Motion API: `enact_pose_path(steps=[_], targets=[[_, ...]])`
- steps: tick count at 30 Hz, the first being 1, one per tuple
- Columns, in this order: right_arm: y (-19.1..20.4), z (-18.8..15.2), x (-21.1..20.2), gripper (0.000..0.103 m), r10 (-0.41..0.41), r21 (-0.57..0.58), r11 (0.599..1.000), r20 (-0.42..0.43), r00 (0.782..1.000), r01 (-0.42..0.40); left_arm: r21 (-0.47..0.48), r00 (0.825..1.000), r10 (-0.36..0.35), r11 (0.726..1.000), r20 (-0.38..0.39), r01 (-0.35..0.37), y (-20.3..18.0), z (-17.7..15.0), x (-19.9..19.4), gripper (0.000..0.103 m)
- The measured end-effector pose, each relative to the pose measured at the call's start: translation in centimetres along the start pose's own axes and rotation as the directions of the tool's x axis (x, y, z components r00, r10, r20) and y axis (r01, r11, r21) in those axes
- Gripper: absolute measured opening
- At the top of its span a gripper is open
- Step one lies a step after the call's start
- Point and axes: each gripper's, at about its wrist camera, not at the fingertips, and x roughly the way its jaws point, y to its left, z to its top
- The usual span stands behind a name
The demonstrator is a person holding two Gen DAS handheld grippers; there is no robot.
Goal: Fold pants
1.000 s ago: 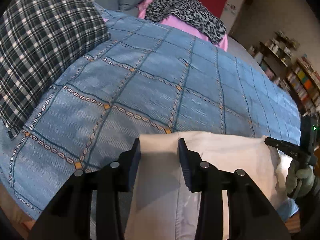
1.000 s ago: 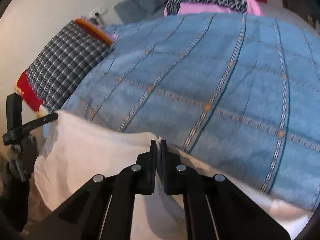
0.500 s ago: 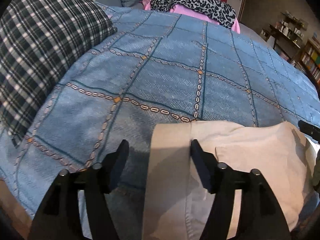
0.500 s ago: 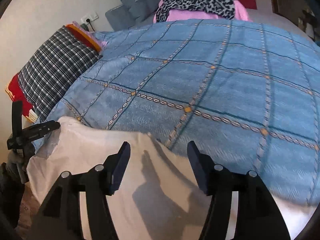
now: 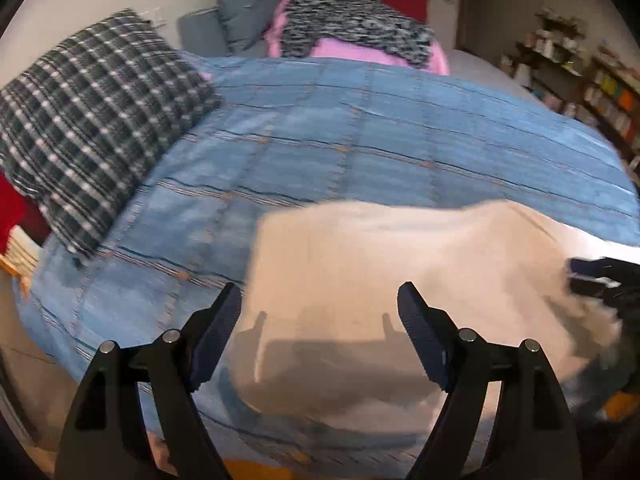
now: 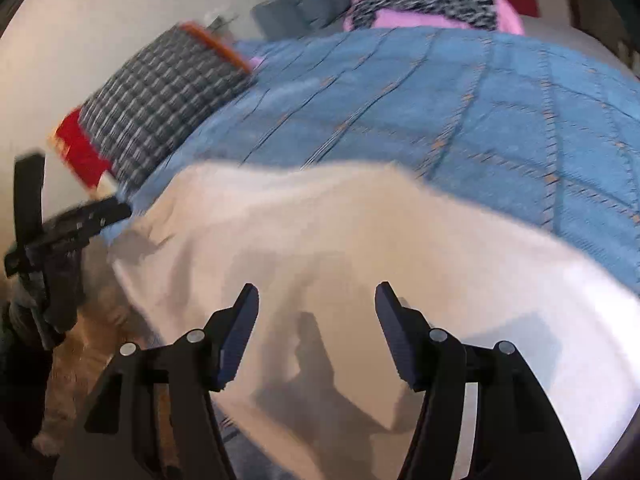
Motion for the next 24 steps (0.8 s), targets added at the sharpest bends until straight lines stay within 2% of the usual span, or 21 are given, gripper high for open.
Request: enact_pose_path(steps=[3,9,10,13,16,18,20,24], targets=[[2.2,-1.9,1.5,0.061,0.009,-0.063,0.998,-0.063,0.998,-0.013,0.005,0.998,-0.057,0.998,-0.031,0.057,-1.8,-1.6,0.4,0.082],[4.9,-5.2,2.5,0.069,-0.004,-0.123,0.992,-0.102,0.995,-0.009,-0.005,0.992,-0.066,0.998,-0.105,0.066,-1.3,-5.4,2.7,0.082],[5.2,-5.7,2.5,0.072,-0.001,-0.127,0.992,-0.104,0.995,-0.012,-0.005,0.991,-0.054,0.999,-0.12,0.054,-1.1,-6.0,3.0,0.082],[6.1,-6.9,2.3,0.073,0.009,-0.155,0.988,-0.118,0.993,-0.028,0.093,0.99,0.058,0.995,-0.13,-0.046,-0.9,-7.9,3.5,0.083],[6.4,-7.7,1.8,0.073,0.024,-0.186,0.981,-0.119,0.993,-0.046,0.085,0.988,0.059,0.995,-0.143,-0.047,-0.3,-8.5,3.2,0.084],[5.5,-7.6,0.8,0.072,0.061,-0.149,0.986,-0.107,0.992,-0.076,0.056,0.986,0.053,0.997,-0.156,-0.045,0.1,-8.3,3.1,0.085],[4.1,-7.6,-0.5,0.072,0.08,-0.092,0.992,-0.082,0.993,-0.087,0.068,0.986,0.067,0.996,-0.153,-0.057,-0.2,-7.8,2.7,0.085],[-0.3,-8.6,-5.0,0.072,0.046,0.046,0.998,0.03,0.999,-0.047,0.13,0.992,0.078,0.989,-0.103,-0.065,-2.1,-5.6,1.2,0.085]])
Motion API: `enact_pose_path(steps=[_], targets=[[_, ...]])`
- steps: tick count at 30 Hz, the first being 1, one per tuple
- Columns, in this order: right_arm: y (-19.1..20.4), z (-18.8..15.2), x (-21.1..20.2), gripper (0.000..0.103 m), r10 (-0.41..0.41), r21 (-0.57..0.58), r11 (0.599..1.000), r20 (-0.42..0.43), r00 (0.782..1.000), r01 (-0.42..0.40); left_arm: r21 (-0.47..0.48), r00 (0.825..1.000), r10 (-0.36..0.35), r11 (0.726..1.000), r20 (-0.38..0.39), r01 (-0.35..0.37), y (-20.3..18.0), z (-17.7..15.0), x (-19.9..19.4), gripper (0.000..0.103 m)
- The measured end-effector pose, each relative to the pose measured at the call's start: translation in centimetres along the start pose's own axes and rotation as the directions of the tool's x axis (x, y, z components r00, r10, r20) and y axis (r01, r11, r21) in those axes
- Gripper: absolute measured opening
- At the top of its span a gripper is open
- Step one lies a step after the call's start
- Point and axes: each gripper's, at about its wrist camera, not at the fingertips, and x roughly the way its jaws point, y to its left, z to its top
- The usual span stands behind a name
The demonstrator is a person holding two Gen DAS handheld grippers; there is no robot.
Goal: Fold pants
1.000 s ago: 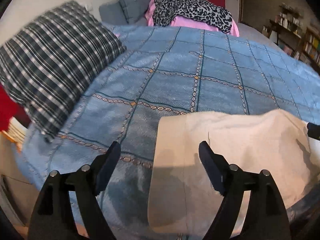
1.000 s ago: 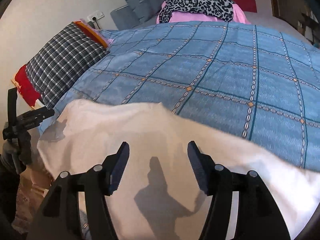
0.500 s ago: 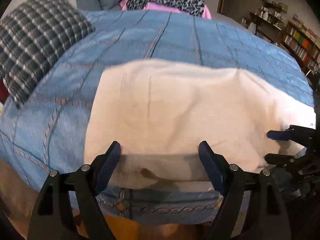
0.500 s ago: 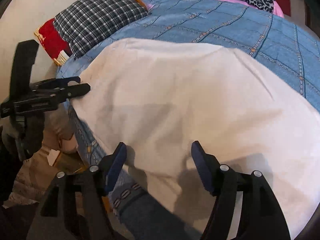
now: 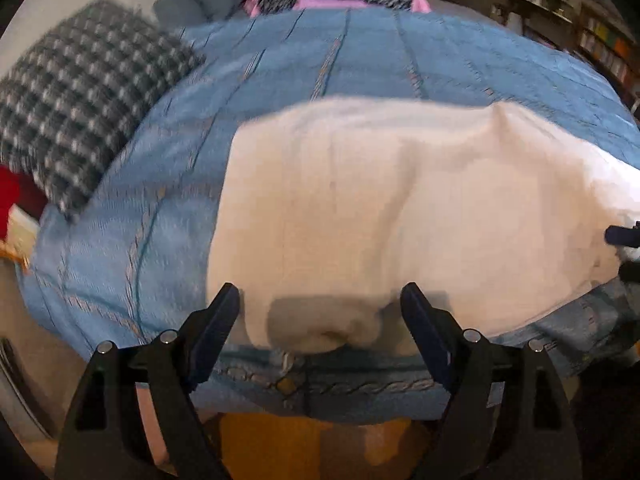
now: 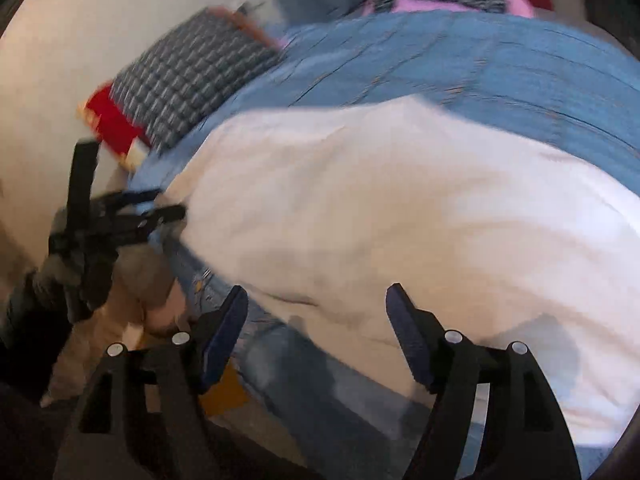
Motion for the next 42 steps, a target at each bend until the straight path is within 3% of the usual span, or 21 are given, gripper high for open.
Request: enact_pose_path(steps=[4,9,12,15,19,22,26,30,33,35,37,42], targets=[[-5.0,-1.3,-4.5,0.072,-0.095,0.151,0.985,0.091,0.991,0.08,0.056,0.997,-0.047,0.998,0.065,0.043,-3.2,2.4,-1.8,0.085],[-12.0,-4.6,-11.2,0.067,-0.231,0.388,0.911,0.189,0.955,0.144,0.13,0.971,-0.215,0.971,0.103,0.201,-9.8,5.0,-2.6,0.085],[-15.5,-7.1,-15.4,0.063,-0.34,0.5,0.844,0.215,0.915,0.196,0.179,0.952,-0.293,0.945,0.087,0.275,-13.9,5.6,-2.2,0.085],[-18.7,-10.1,-19.4,0.059,-0.465,0.609,0.752,0.217,0.858,0.253,0.235,0.944,-0.326,0.923,0.058,0.304,-17.6,5.3,-1.6,0.085],[-22.4,-13.8,-23.6,0.053,-0.606,0.755,0.59,0.182,0.774,0.285,0.26,0.941,-0.339,0.911,0.024,0.322,-20.4,4.6,-0.8,0.085],[-25.1,-15.8,-25.4,0.05,-0.626,0.821,0.524,0.192,0.756,0.226,0.252,0.939,-0.345,0.908,-0.002,0.334,-21.2,4.4,-0.3,0.085],[-27.0,-15.8,-26.4,0.037,-0.634,0.834,0.519,0.228,0.739,0.188,0.253,0.945,-0.325,0.913,-0.024,0.32,-21.4,4.4,0.6,0.085],[-27.6,-14.1,-26.4,0.033,-0.631,0.81,0.557,0.267,0.728,0.185,0.232,0.948,-0.315,0.92,-0.038,0.315,-21.1,4.4,1.2,0.085],[-28.3,-13.3,-25.7,0.033,-0.632,0.806,0.555,0.246,0.734,0.207,0.221,0.948,-0.314,0.923,-0.045,0.316,-21.0,4.4,1.4,0.085],[-28.0,-13.3,-25.5,0.022,-0.646,0.806,0.544,0.227,0.729,0.232,0.22,0.949,-0.311,0.923,-0.05,0.315,-21.1,4.4,1.6,0.085],[-27.8,-13.2,-25.6,0.014,-0.668,0.808,0.525,0.197,0.718,0.267,0.222,0.951,-0.304,0.925,-0.053,0.308,-21.2,4.5,1.8,0.085],[-25.5,-13.2,-27.1,0.014,-0.717,0.786,0.509,0.161,0.679,0.35,0.227,0.95,-0.307,0.923,-0.053,0.311,-21.3,4.7,1.7,0.085]])
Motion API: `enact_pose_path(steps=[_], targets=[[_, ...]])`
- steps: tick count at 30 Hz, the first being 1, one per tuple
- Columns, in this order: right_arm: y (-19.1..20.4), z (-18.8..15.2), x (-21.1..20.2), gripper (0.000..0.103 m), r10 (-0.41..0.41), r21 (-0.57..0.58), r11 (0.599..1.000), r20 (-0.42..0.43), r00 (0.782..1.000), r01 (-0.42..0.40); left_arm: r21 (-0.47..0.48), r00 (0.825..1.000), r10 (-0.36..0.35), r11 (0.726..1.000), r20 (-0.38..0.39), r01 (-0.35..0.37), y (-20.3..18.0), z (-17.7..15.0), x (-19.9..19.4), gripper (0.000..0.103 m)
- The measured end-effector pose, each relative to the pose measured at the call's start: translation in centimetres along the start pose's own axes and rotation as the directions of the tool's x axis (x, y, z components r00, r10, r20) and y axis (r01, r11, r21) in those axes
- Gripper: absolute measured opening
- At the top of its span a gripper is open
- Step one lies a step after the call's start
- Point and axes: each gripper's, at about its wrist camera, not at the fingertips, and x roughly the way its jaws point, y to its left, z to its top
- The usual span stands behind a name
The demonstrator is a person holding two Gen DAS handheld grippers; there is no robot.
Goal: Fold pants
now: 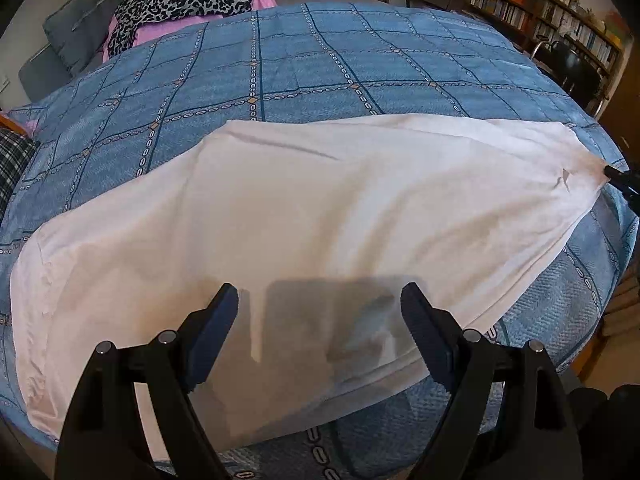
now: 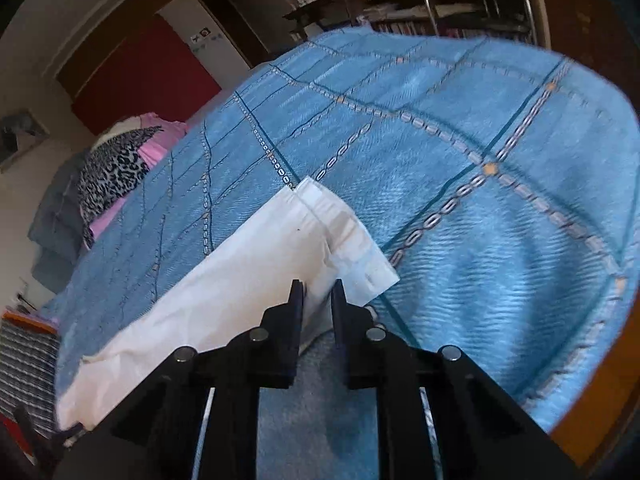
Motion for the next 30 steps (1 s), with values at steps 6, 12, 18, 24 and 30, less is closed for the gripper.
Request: enact_pose_path(steps=[6,12,18,24,30], targets=[[0.2,0.4,-0.6,0.015,0.068,-0.007,0.998,-0.005,0.998,-0.068,-0.012,1.0,-0.007,1.0,-0.007,0.007,0.2,-0.1,0.5,0.085],[-0.3,0.6,1.6,0.017,0.078,0.043,0.996,-0.051,0.996,-0.076,-0.021,1.0,-0.021,1.0,-0.014,0.021,0.2,-0.7,0.8,0.085],[-0.8,-0.1,1.6,0.038,0.06,0.084,0.995,-0.053,0.997,-0.056,-0.032,1.0,-0.027,0.999,-0.014,0.026,0.2,-0.8,0.8,0.085],[-0.9,-0.3,1.8,0.04,0.075,0.09,0.993,-0.034,0.997,-0.072,-0.032,1.0,-0.022,0.999,-0.014,0.021,0.3,-0.6,0.9,0.085],[0.4,0.0,0.6,0.033,0.048,0.011,0.999,0.009,0.999,-0.048,-0.041,1.0,-0.021,0.999,-0.014,0.02,0.4,-0.7,0.8,0.085]])
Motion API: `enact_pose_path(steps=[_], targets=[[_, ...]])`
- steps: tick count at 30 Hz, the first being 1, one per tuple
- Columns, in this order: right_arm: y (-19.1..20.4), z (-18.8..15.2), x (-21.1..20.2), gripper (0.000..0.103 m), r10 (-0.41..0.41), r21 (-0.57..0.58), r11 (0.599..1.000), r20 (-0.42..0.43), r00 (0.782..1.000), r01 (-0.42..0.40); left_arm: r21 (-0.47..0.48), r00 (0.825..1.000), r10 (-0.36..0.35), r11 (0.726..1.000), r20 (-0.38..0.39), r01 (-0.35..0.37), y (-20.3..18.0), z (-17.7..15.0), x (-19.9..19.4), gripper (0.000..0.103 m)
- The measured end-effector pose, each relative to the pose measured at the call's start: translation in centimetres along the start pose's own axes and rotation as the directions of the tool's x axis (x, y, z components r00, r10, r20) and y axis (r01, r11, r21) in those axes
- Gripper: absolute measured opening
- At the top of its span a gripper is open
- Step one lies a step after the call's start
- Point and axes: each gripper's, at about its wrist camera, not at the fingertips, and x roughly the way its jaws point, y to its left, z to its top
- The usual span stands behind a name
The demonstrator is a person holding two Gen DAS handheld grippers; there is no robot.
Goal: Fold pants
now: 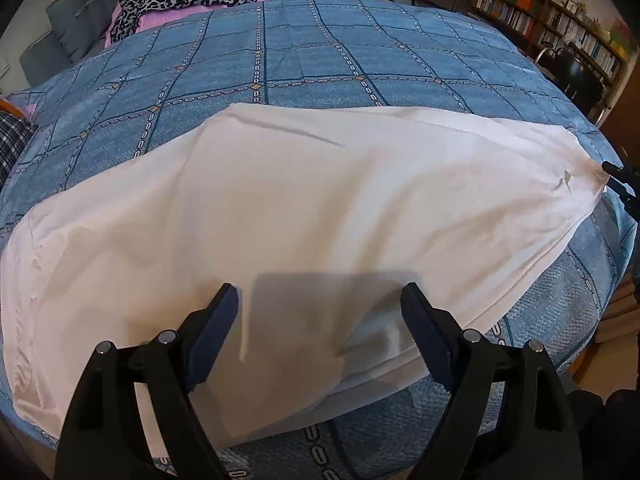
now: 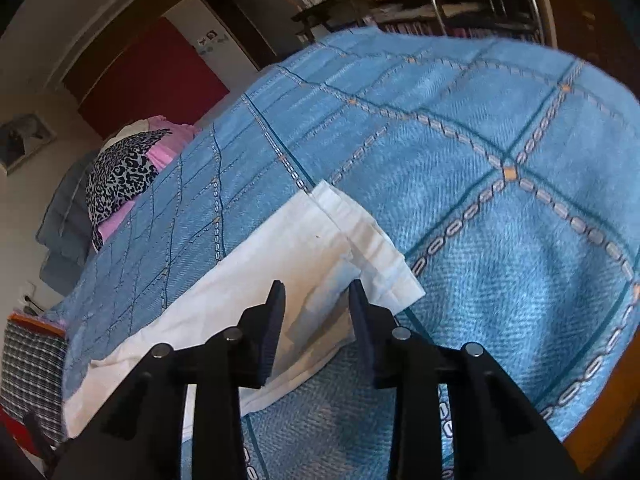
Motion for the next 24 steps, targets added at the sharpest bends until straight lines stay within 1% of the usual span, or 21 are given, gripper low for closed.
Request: enact_pose_path(steps=[2,4,5,6,7,8,9,11,12,13,15,16,18,19,21,22,24], targets=[[0.1,0.1,0.0,0.035,0.005,-0.008,1.0,0.004,1.0,-0.005,0.005,1.0,-0.001,1.0,-0.003,0.001,-0.1,0.0,0.1,0.085],[-0.2,0.2,0.8,0.036,0.001,0.005,1.0,-0.025,1.0,-0.001,0.01,1.0,-0.003,1.0,-0.005,0.003,-0.3,0.0,0.2,0.085],[-0.5,0.2,1.5,0.036,0.009,0.025,1.0,-0.05,0.999,-0.008,0.01,1.0,-0.006,1.0,-0.004,0.006,-0.3,0.0,0.2,0.085],[-0.8,0.3,1.9,0.036,0.015,0.042,0.999,-0.056,0.998,-0.012,0.009,1.0,-0.008,1.0,-0.003,0.008,-0.4,0.0,0.2,0.085],[-1.1,0.3,2.2,0.032,0.018,0.058,0.998,-0.055,0.998,-0.015,0.009,1.0,-0.009,1.0,-0.003,0.009,-0.4,0.0,0.2,0.085],[-1.1,0.4,2.3,0.008,0.021,0.065,0.998,-0.05,0.999,-0.017,0.009,1.0,-0.009,1.0,-0.002,0.009,-0.5,0.1,0.2,0.085],[-0.9,0.6,1.8,0.004,0.016,0.056,0.998,-0.023,1.0,-0.015,0.01,1.0,-0.009,1.0,-0.002,0.009,-0.5,0.2,0.2,0.085],[0.0,1.3,0.5,0.004,0.046,0.028,0.998,0.039,0.998,-0.047,0.012,1.0,-0.008,1.0,0.004,0.008,-0.5,0.4,0.0,0.085],[1.0,1.9,-0.8,0.004,0.054,-0.012,0.999,0.085,0.995,-0.053,0.012,1.0,-0.008,1.0,0.008,0.008,-0.5,0.5,-0.1,0.085],[1.6,2.1,-1.5,0.004,0.054,-0.035,0.998,0.109,0.993,-0.051,0.011,1.0,-0.011,1.0,0.012,0.011,-0.5,0.7,-0.2,0.085],[2.4,2.6,-3.1,0.003,0.024,-0.08,0.997,0.162,0.987,-0.011,0.01,1.0,-0.02,1.0,0.02,0.02,-0.5,0.8,-0.5,0.085],[2.3,2.6,-3.2,0.004,0.004,-0.086,0.996,0.169,0.986,0.01,0.014,1.0,-0.021,1.0,0.019,0.021,-0.6,0.8,-0.4,0.085],[1.0,2.4,-2.1,0.004,-0.039,-0.071,0.996,0.125,0.991,0.048,0.036,1.0,-0.011,0.999,-0.006,0.011,-0.8,0.2,0.4,0.085],[0.3,2.1,-1.2,0.004,-0.057,-0.059,0.996,0.088,0.995,0.062,0.048,1.0,0.0,0.999,-0.029,0.002,-0.8,-0.3,1.1,0.085],[-0.9,1.0,1.1,0.004,-0.096,-0.072,0.993,-0.003,0.995,0.096,0.063,0.999,0.009,0.998,-0.033,-0.007,-0.8,-1.0,1.6,0.085],[-1.2,0.5,1.7,0.005,-0.104,-0.086,0.991,-0.025,0.994,0.102,0.071,1.0,0.01,0.997,-0.027,-0.008,-0.8,-1.2,1.6,0.085],[-1.8,0.0,1.5,0.006,-0.082,-0.082,0.993,-0.023,0.996,0.08,0.074,0.999,0.005,0.997,-0.033,-0.003,-0.8,-0.9,1.5,0.085]])
